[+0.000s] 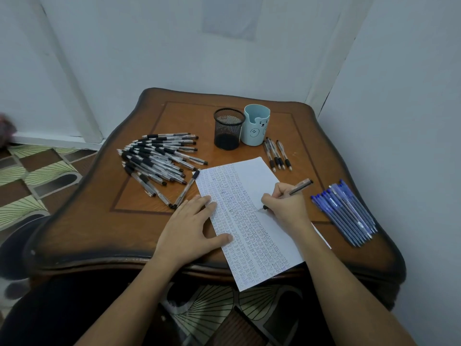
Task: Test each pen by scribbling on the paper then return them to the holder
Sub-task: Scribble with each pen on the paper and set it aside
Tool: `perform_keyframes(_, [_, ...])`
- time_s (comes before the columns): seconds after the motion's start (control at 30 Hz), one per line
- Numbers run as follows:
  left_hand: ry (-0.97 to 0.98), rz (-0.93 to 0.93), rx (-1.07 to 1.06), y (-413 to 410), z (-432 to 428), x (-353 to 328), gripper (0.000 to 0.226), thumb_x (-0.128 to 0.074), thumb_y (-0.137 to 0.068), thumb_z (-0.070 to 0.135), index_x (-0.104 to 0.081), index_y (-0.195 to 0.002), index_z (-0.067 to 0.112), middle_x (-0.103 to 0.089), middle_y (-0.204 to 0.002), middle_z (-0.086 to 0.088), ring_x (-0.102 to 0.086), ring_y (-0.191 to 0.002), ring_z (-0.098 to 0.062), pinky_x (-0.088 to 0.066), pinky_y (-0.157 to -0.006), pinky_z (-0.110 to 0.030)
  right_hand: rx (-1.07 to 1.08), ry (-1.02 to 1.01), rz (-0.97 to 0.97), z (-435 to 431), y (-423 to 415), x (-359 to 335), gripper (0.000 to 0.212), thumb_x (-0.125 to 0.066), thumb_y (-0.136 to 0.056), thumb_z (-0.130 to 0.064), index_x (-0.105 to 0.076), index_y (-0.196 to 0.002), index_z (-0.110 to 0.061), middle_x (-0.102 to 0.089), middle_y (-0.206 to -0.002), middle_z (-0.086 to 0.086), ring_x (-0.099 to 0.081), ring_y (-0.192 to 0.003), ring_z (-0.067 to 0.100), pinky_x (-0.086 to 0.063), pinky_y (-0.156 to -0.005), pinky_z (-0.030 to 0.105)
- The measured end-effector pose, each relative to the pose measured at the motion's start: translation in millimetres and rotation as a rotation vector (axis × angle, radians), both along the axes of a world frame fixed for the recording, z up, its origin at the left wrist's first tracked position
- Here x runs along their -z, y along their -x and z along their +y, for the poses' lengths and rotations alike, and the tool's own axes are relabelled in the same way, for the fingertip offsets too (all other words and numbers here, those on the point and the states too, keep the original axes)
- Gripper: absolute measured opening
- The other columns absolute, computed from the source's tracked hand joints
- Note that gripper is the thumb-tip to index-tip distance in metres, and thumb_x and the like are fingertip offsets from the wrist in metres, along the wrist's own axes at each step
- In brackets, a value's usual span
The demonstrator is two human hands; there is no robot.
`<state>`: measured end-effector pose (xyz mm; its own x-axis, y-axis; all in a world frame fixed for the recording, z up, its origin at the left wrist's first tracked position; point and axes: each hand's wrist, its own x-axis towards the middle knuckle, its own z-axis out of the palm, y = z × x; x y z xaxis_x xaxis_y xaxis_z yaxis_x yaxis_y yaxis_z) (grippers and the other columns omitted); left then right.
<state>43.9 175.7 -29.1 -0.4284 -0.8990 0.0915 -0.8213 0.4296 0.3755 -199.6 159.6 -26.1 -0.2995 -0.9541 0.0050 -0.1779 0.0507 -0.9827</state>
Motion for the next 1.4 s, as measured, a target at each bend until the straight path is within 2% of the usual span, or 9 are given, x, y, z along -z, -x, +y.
perform_keyframes(0.1, [-0.001,-0.001,-0.005,0.0,0.4,-2.2,0.108,-0.031,-0.063,0.092,-0.033,-0.149,0.027,-0.022,-0.158,0.011,-0.009,-0.146,-0.008,0.005,-0.111,-0.021,0.004,0.044,0.004,1.9,-0.8,5.2,0.053,-0.069,-0.078,0.005,-0.039,-0.045,-0.023,-0.036,-0.049,-0.007,-0.043,-0.048,0.007,-0.040,-0.057,0.031])
perform_keyframes(0.27, [-0.017,0.038,-0.003,0.1,-0.8,-1.7,0.117,-0.025,-0.056,0.097,-0.036,-0.148,0.027,-0.025,-0.157,0.010,-0.012,-0.146,-0.008,-0.001,-0.113,-0.023,-0.036,0.022,-0.023,1.4,-1.5,4.5,0.047,-0.068,-0.077,0.008,-0.039,-0.051,-0.017,-0.034,-0.053,0.000,-0.040,-0.049,0.008,-0.044,-0.062,0.037])
perform_keyframes(0.43, [-0.029,0.040,-0.008,0.0,0.1,-2.3,0.111,-0.032,-0.058,0.092,-0.035,-0.148,0.027,-0.024,-0.157,0.011,-0.011,-0.146,-0.008,-0.002,-0.113,-0.024,-0.053,0.032,-0.006,2.3,-1.2,3.8,0.044,-0.067,-0.078,0.009,-0.038,-0.053,-0.014,-0.033,-0.053,-0.001,-0.039,-0.047,0.005,-0.040,-0.052,0.027])
perform_keyframes(0.67, [-0.033,0.047,-0.006,0.3,-0.1,-2.2,0.115,-0.031,-0.055,0.095,-0.037,-0.148,0.026,-0.025,-0.157,0.010,-0.013,-0.146,-0.008,-0.004,-0.114,-0.024,-0.057,0.017,0.009,1.1,0.4,5.6,0.040,-0.066,-0.076,0.004,-0.038,-0.054,-0.015,-0.030,-0.057,0.007,-0.037,-0.055,0.020,-0.039,-0.061,0.038])
perform_keyframes(0.8, [-0.045,0.050,-0.009,-1.1,-1.0,0.9,0.122,-0.020,-0.052,0.101,-0.036,-0.148,0.028,-0.024,-0.157,0.012,-0.012,-0.146,-0.008,-0.006,-0.116,-0.028,-0.043,0.024,-0.033,0.2,0.0,3.5,0.043,-0.065,-0.080,0.010,-0.038,-0.055,-0.013,-0.035,-0.053,0.001,-0.046,-0.045,0.008,-0.046,-0.058,0.036])
perform_keyframes(0.9, [-0.047,0.049,-0.006,-1.0,-1.3,0.8,0.120,-0.022,-0.053,0.100,-0.036,-0.148,0.028,-0.024,-0.157,0.012,-0.012,-0.146,-0.007,-0.005,-0.115,-0.027,-0.048,0.032,-0.012,0.2,-1.5,4.1,0.043,-0.064,-0.080,0.010,-0.038,-0.055,-0.013,-0.035,-0.051,-0.001,-0.046,-0.043,0.006,-0.045,-0.053,0.029])
perform_keyframes(1.0, [-0.049,0.050,-0.008,-1.0,-1.1,-0.1,0.118,-0.028,-0.054,0.098,-0.036,-0.148,0.027,-0.025,-0.157,0.011,-0.013,-0.146,-0.008,-0.006,-0.116,-0.028,-0.053,0.026,0.011,0.4,-1.0,4.7,0.041,-0.065,-0.080,0.008,-0.039,-0.055,-0.013,-0.036,-0.053,0.002,-0.046,-0.046,0.008,-0.045,-0.053,0.030])
perform_keyframes(1.17, [-0.045,0.048,-0.006,-0.9,-1.4,0.6,0.121,-0.022,-0.053,0.100,-0.037,-0.148,0.027,-0.026,-0.157,0.011,-0.014,-0.145,-0.008,-0.007,-0.117,-0.029,-0.014,0.026,-0.004,-2.1,2.8,4.8,0.040,-0.064,-0.081,0.007,-0.040,-0.056,-0.014,-0.039,-0.052,0.000,-0.052,-0.047,0.008,-0.047,-0.054,0.030])
perform_keyframes(1.4, [-0.047,0.044,-0.008,-0.8,-1.0,0.6,0.121,-0.021,-0.053,0.100,-0.035,-0.149,0.027,-0.024,-0.157,0.011,-0.011,-0.146,-0.007,-0.001,-0.114,-0.024,-0.039,0.018,0.024,-2.0,1.2,6.8,0.044,-0.065,-0.079,0.006,-0.041,-0.052,-0.017,-0.038,-0.054,0.003,-0.047,-0.048,0.011,-0.046,-0.056,0.032])
